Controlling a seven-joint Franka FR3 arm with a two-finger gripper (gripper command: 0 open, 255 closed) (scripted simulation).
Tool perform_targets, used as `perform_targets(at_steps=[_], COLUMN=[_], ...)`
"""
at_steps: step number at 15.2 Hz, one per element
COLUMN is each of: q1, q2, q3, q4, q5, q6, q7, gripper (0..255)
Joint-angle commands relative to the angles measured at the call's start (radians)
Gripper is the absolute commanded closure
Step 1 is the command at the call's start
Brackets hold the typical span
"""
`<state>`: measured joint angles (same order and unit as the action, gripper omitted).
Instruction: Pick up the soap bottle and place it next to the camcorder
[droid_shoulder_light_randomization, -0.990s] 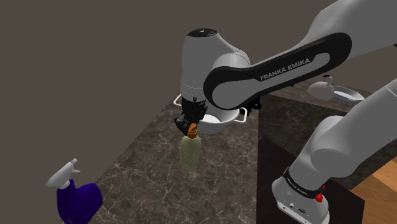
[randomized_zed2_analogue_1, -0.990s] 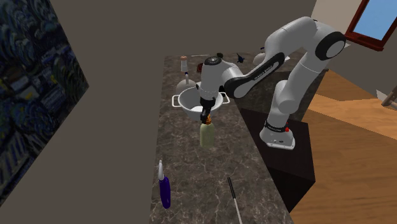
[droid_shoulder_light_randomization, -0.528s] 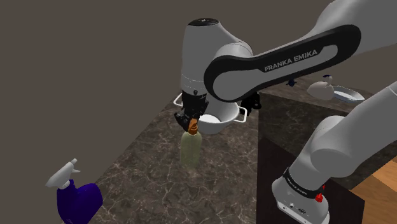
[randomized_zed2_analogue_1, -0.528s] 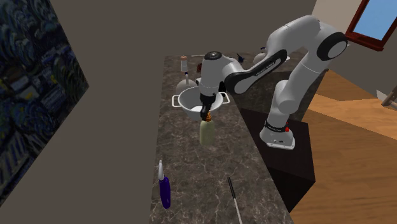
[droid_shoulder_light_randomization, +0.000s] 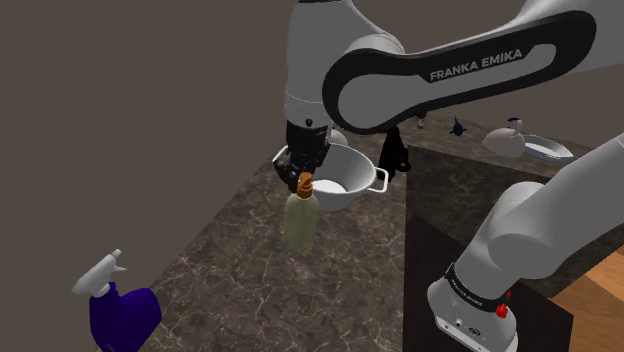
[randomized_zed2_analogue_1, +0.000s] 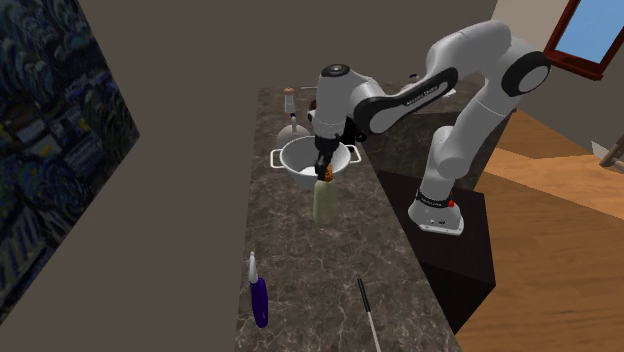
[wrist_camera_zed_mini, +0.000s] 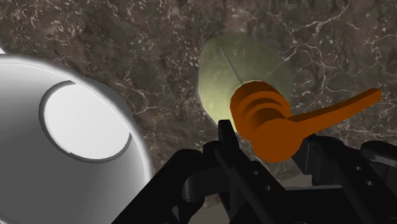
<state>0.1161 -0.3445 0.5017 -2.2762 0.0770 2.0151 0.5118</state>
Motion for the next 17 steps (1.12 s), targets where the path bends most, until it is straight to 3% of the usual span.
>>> perform_targets(at_steps=[1,17], q1=[0.000,-0.007], q2=[-0.009,-0.025], q3=[-0.005,-0.030], q4=[0.019,0.220], q5=[0.002,-0.002], q6=[-0.028,-0.243], q7=[-0.005,-0.021], gripper=[255,255])
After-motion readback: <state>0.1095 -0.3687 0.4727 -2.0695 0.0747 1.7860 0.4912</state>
